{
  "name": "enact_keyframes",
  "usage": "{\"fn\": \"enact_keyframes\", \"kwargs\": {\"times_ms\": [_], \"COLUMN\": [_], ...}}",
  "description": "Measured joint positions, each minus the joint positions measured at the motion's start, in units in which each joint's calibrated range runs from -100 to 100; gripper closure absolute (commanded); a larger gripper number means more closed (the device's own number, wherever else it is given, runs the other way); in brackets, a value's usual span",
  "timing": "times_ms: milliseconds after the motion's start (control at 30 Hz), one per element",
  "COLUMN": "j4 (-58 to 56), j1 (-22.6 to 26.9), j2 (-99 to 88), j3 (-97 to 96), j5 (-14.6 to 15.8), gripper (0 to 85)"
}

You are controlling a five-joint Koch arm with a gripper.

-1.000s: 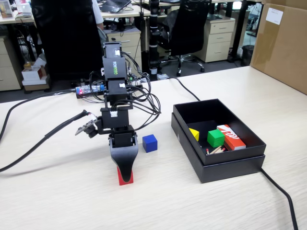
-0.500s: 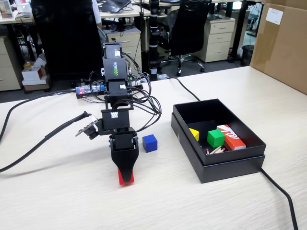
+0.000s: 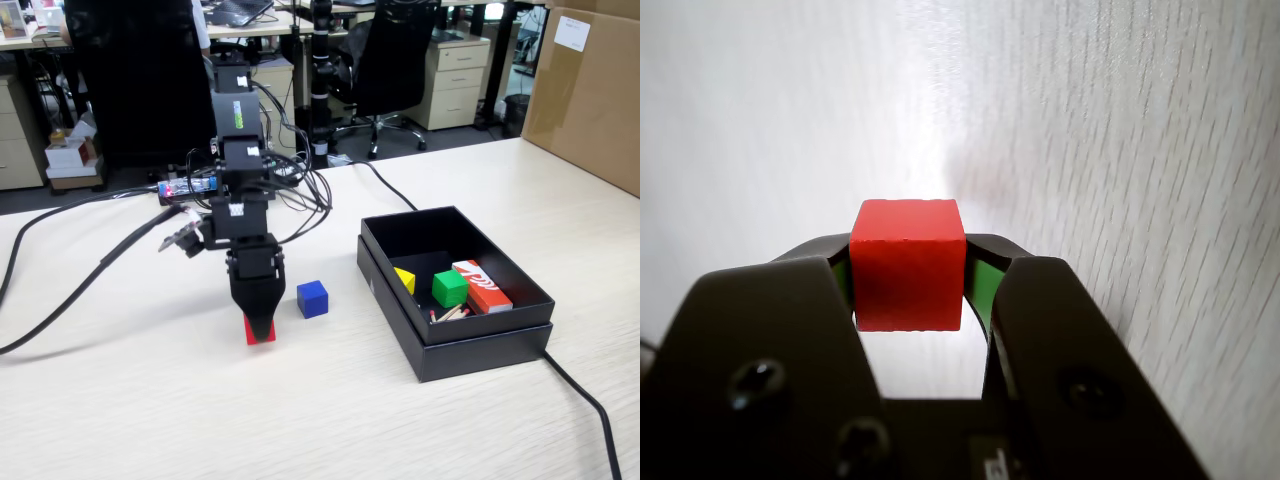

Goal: Put the red cube on top of the blue cube

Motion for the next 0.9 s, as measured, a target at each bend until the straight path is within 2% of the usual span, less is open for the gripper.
{"fn": "enact_keyframes", "kwargs": {"times_ms": [100, 400, 600, 900], "j4": [-3.87, -7.51, -7.59, -4.96], "j1": [1.47, 5.81, 7.57, 7.72], "j2": [-13.98, -33.14, -33.66, -24.60], "j3": [-8.49, -16.34, -17.43, -17.34], "j5": [1.32, 4.05, 6.35, 7.03], "gripper": [83.4, 83.3, 83.1, 83.1]}}
